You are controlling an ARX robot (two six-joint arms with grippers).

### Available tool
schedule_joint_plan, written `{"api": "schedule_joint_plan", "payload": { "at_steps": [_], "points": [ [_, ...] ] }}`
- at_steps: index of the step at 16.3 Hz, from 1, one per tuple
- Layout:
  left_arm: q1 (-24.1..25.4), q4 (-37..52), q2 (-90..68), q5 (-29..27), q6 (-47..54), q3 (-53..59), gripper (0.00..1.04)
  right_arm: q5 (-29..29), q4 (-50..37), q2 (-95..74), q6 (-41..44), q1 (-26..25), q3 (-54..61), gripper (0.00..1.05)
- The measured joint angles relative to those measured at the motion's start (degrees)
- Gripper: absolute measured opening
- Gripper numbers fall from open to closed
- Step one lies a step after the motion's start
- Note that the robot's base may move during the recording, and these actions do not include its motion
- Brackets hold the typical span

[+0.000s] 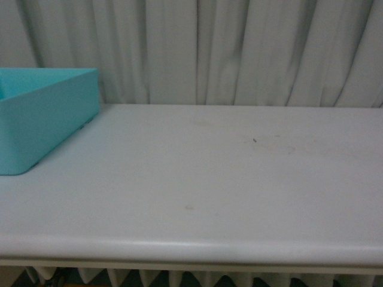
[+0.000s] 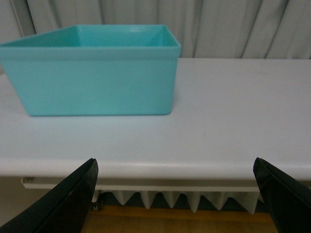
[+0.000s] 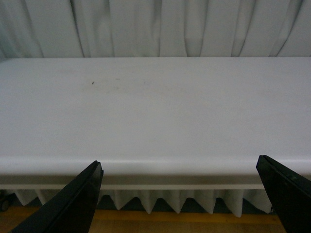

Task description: Wind up and store yellow beetle toy

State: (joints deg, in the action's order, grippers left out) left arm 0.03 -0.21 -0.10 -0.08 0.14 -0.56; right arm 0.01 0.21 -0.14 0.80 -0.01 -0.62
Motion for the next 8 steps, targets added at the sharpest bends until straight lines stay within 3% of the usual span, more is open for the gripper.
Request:
{"api": "schedule_joint_plan", "payload": {
  "at_steps": [8],
  "points": [
    [0.0, -0.02, -0.02, 0.09, 0.02, 0.0, 0.98, 0.0, 0.0, 0.0, 0.0, 0.0, 0.0, 0.98]
  ]
}}
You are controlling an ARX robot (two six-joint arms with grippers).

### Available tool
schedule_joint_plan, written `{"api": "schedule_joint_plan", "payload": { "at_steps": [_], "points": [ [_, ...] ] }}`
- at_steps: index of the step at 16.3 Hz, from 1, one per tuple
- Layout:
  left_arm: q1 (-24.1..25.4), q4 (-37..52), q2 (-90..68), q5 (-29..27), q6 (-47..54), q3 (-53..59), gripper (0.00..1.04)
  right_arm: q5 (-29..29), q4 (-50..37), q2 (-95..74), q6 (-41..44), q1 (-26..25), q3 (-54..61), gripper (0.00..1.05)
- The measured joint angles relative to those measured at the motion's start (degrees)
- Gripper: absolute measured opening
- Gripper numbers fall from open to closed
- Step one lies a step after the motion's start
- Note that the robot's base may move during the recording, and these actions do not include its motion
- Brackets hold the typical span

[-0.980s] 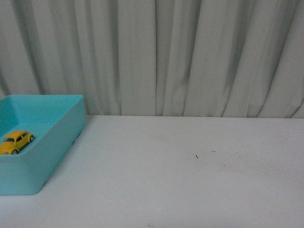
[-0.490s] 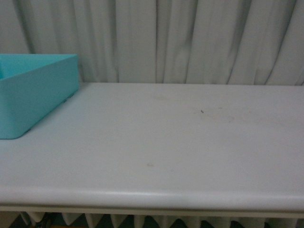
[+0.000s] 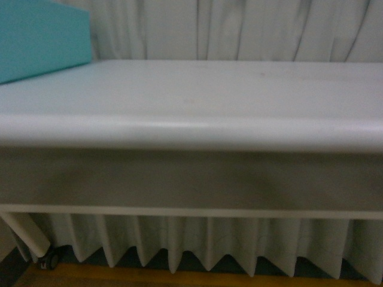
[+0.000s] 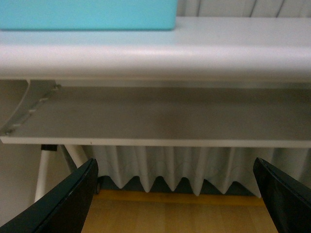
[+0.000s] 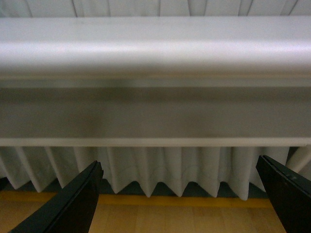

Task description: Wind up and store yellow beetle toy

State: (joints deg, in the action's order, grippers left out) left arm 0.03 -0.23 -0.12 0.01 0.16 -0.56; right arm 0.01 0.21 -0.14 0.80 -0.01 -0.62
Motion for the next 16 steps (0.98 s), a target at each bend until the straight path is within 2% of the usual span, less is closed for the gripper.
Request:
{"api": "schedule_joint_plan", "payload": {
  "at_steps": [16],
  "points": [
    [0.0, -0.04, 0.02, -0.04, 0.0, 0.0, 0.98, 0.02, 0.07, 0.0, -0.15, 0.0, 0.0, 0.98]
  ]
}}
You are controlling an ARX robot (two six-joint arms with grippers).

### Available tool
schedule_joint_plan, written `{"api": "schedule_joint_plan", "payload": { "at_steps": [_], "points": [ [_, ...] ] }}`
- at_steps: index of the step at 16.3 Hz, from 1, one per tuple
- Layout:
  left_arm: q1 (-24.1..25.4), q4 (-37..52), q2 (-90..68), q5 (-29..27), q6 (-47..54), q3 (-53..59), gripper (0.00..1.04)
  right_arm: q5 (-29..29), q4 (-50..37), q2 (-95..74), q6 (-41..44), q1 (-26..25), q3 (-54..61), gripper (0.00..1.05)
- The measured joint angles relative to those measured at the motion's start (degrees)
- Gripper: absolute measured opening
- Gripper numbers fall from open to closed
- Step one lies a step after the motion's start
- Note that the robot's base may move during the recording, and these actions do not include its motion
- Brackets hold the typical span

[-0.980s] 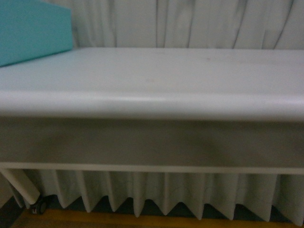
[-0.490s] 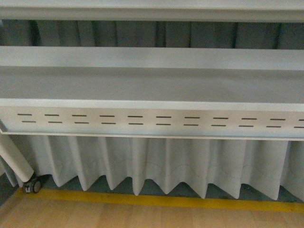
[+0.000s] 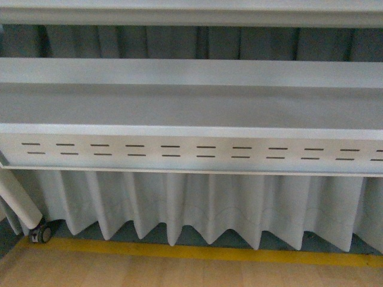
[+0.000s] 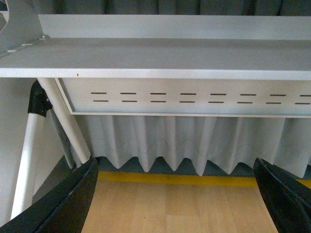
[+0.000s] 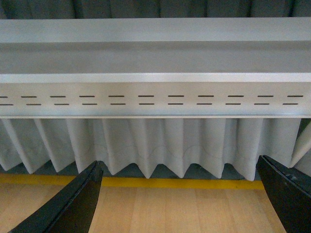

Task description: Wind up and store yellow beetle toy

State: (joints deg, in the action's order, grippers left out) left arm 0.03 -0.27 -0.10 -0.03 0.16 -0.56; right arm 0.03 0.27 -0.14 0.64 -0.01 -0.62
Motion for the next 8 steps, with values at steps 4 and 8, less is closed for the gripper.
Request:
{"api": "schedule_joint_plan", "payload": {
  "at_steps": [4, 8],
  "points": [
    [0.0, 0.0, 0.0, 0.0, 0.0, 0.0, 0.98, 0.0, 0.0, 0.0, 0.0, 0.0, 0.0, 0.98],
    [0.0, 0.0, 0.0, 0.0, 0.0, 0.0, 0.98, 0.0, 0.0, 0.0, 0.0, 0.0, 0.0, 0.98]
  ]
}}
